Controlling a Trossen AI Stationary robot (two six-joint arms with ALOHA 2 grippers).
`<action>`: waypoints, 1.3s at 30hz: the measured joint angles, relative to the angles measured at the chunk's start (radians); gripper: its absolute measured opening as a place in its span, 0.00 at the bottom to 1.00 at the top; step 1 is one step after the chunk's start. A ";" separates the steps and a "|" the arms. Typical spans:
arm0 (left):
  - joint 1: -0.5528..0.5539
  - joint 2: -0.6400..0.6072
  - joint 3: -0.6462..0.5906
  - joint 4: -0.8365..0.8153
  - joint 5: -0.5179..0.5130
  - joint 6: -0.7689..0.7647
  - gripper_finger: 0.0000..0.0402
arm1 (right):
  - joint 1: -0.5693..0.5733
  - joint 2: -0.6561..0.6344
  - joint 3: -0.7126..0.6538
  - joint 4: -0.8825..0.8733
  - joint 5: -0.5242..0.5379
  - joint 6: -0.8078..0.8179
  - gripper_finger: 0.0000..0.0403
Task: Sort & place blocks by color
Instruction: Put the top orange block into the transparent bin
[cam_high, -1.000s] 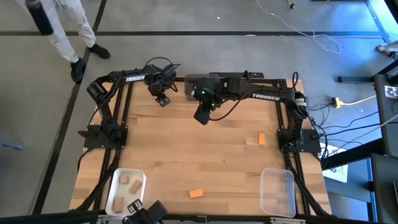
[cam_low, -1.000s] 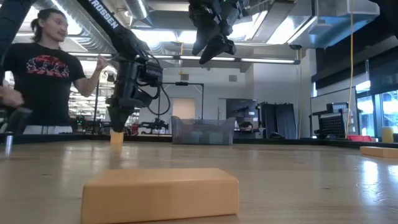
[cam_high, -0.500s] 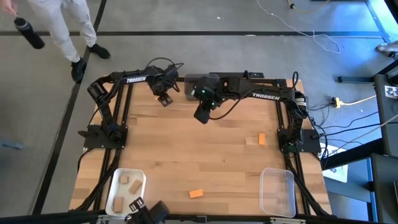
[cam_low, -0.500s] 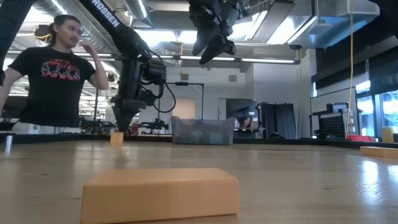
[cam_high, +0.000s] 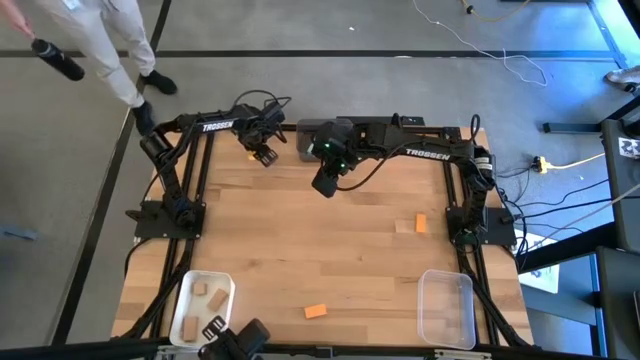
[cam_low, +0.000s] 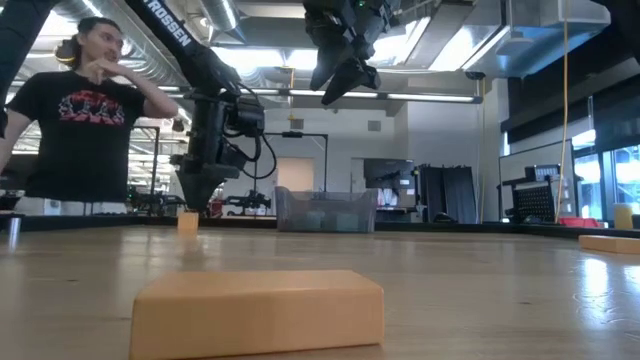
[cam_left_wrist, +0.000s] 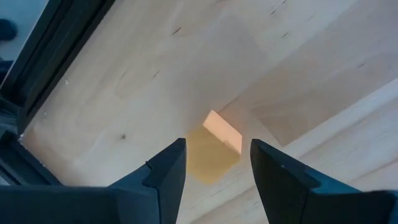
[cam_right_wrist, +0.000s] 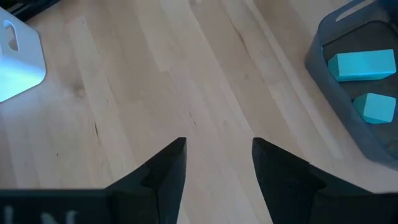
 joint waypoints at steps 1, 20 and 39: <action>0.004 0.000 0.000 0.000 0.000 0.000 0.42 | 0.000 0.000 0.000 0.000 0.000 0.000 0.46; -0.029 0.039 0.002 -0.071 0.077 -0.011 0.42 | 0.000 0.000 0.000 0.000 -0.001 -0.002 0.46; -0.110 0.036 0.001 -0.209 0.029 -0.215 0.42 | 0.000 0.000 0.000 -0.001 -0.001 -0.003 0.46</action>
